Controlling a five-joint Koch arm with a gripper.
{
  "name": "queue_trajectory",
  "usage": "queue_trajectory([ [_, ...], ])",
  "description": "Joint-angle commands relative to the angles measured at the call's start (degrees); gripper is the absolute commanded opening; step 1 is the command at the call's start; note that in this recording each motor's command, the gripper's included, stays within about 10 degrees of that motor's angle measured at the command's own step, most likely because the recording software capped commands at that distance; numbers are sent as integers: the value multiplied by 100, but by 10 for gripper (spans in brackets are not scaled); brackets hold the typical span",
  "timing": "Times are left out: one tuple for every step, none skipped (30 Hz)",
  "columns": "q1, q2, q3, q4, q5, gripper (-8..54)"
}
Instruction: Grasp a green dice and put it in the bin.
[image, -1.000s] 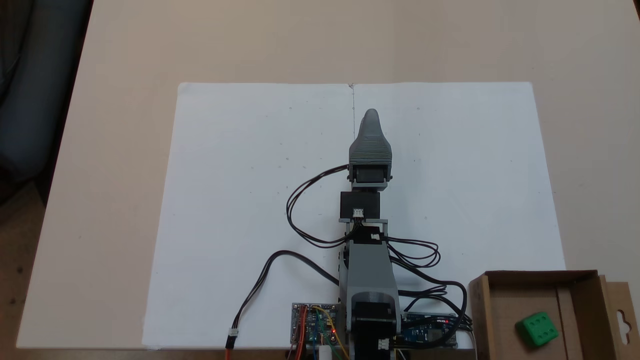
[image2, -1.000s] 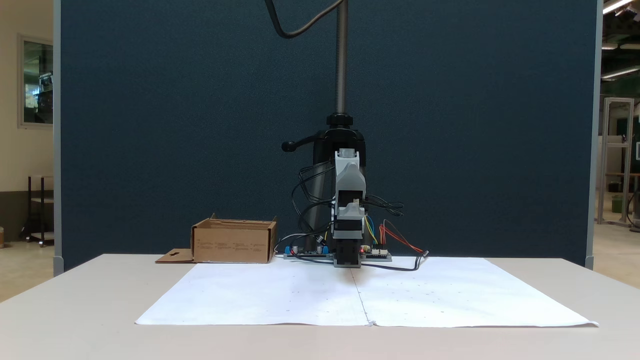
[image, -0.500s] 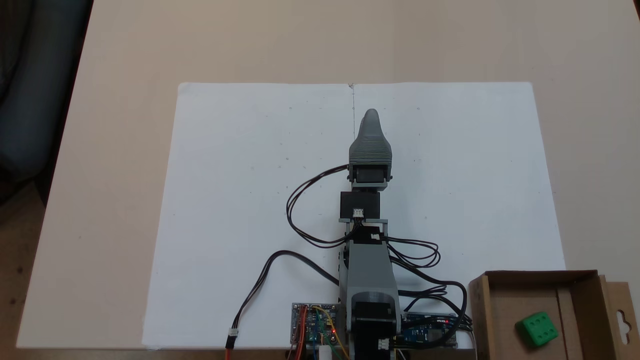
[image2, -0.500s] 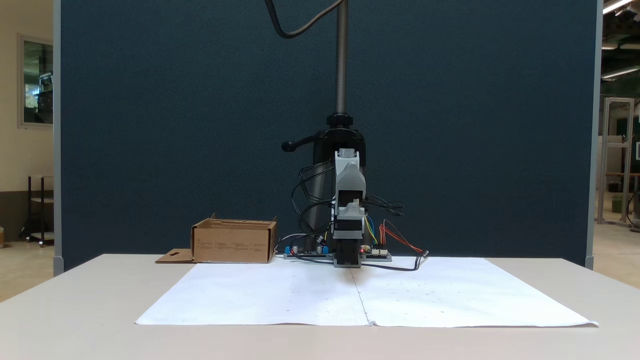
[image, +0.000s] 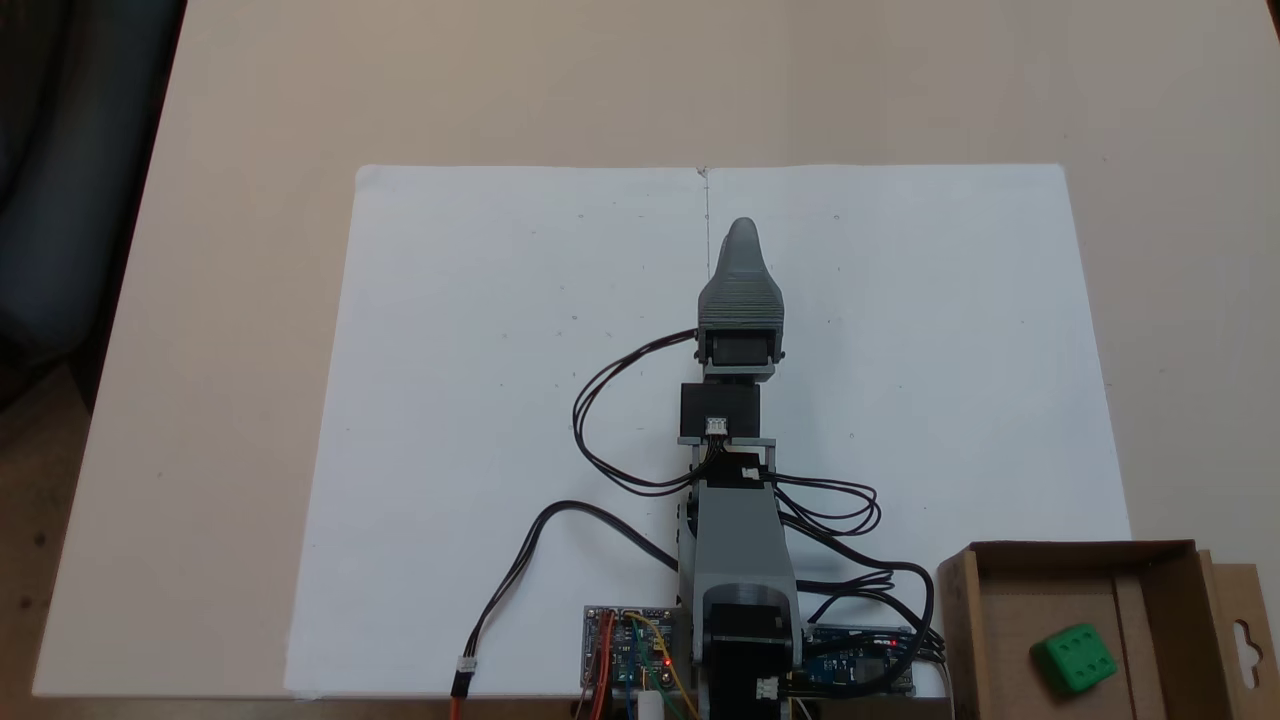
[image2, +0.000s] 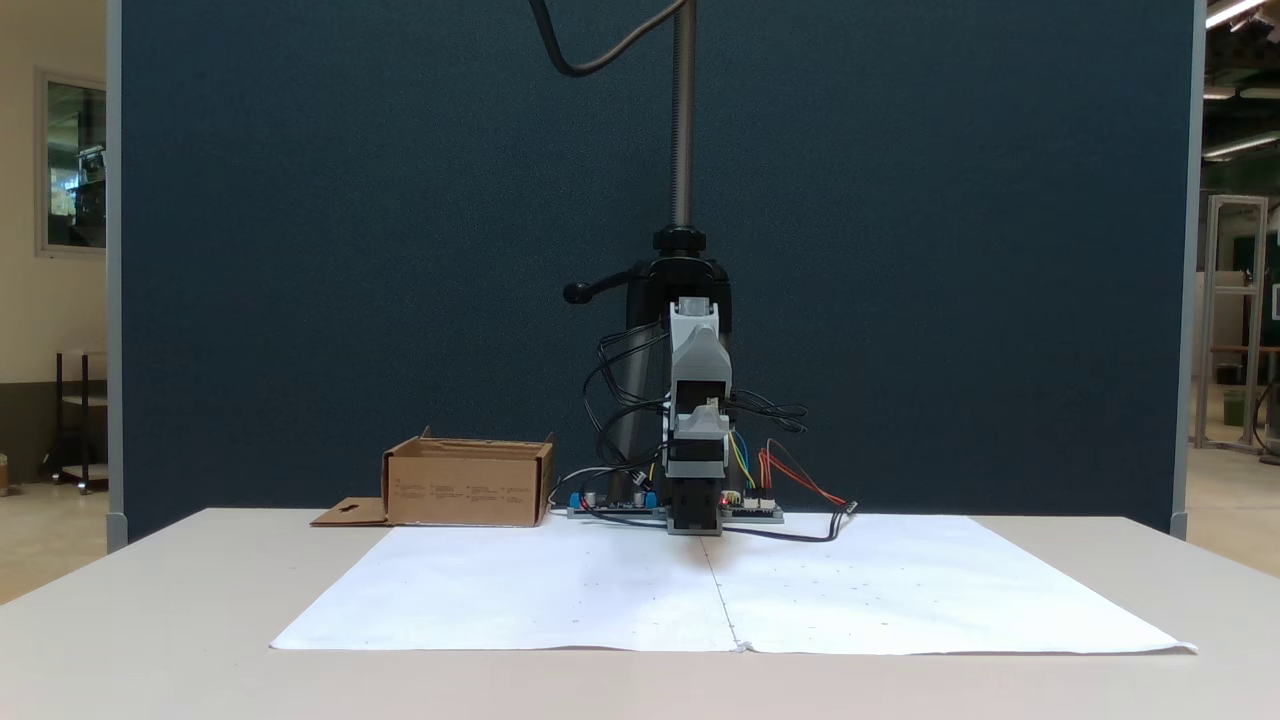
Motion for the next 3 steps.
queue_trajectory([
  [44,633,378,-519,-132,446],
  [44,633,378,-519,-132,446],
  [44,633,378,-519,-132,446],
])
